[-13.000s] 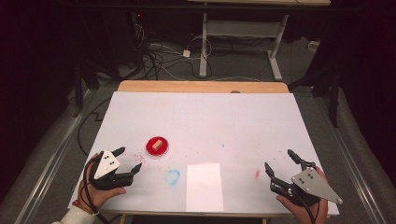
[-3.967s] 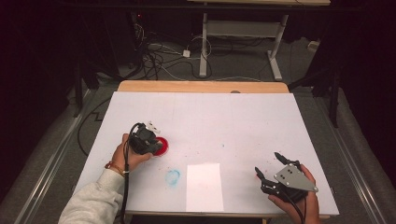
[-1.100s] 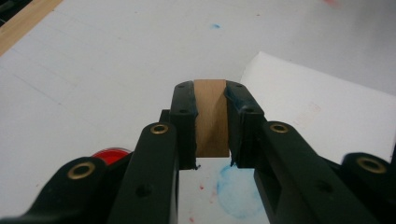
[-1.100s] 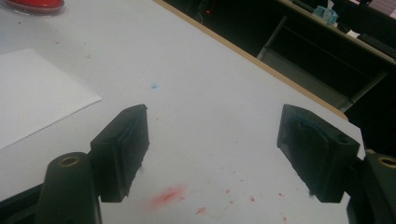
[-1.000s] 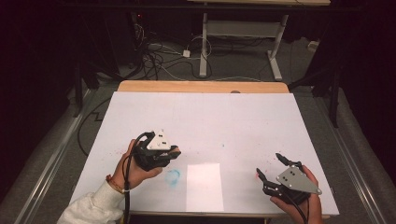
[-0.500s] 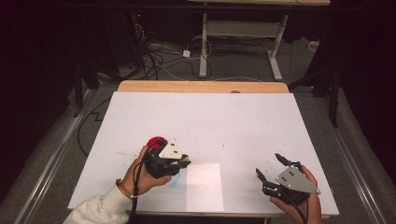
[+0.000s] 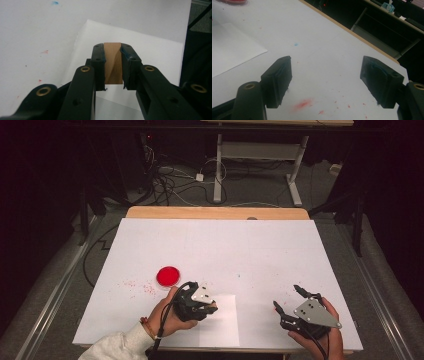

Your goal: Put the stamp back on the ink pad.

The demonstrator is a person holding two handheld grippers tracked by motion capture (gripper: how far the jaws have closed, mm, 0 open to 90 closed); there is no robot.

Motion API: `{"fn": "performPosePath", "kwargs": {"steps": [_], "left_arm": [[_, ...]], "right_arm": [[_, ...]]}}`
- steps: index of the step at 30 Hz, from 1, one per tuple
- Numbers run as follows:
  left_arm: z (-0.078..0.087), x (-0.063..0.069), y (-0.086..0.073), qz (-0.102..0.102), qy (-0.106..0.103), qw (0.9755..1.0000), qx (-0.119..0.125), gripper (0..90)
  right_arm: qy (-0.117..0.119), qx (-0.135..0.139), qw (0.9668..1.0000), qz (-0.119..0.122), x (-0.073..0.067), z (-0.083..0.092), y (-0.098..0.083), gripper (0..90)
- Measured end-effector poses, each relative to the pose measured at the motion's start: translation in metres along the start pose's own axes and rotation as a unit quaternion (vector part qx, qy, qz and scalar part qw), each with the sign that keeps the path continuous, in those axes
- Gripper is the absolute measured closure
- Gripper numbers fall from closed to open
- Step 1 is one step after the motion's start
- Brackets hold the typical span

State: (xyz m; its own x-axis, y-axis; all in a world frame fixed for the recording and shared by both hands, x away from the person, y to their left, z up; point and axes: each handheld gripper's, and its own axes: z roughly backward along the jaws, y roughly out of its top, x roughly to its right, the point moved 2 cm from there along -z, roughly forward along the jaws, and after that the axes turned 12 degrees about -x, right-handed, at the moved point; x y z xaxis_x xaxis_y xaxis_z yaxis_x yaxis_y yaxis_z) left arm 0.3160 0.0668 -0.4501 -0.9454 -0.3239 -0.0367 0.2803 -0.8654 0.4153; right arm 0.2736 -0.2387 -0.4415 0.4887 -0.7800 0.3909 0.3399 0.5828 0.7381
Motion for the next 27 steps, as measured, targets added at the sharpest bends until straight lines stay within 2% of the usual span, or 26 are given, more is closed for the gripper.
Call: {"fn": "performPosePath", "kwargs": {"steps": [6,14,20,27], "left_arm": [[-0.015,0.002,0.002,-0.006,-0.008,0.9998,-0.019,73.4],[-0.026,0.002,0.004,-0.006,-0.013,0.9994,-0.03,73.4],[-0.034,0.003,0.006,-0.005,-0.014,0.9993,-0.034,73.4],[-0.036,0.0,0.005,-0.003,-0.022,0.9992,-0.034,73.5]], "right_arm": [[0.0,-0.002,1.0,0.002,0.0,0.0,0.0,25.6],[0.002,-0.005,1.0,0.005,-0.001,-0.001,-0.001,25.7],[0.003,-0.006,1.0,0.004,-0.001,-0.001,-0.001,25.7],[0.003,-0.005,1.0,0.004,-0.001,-0.001,-0.001,25.7]]}}
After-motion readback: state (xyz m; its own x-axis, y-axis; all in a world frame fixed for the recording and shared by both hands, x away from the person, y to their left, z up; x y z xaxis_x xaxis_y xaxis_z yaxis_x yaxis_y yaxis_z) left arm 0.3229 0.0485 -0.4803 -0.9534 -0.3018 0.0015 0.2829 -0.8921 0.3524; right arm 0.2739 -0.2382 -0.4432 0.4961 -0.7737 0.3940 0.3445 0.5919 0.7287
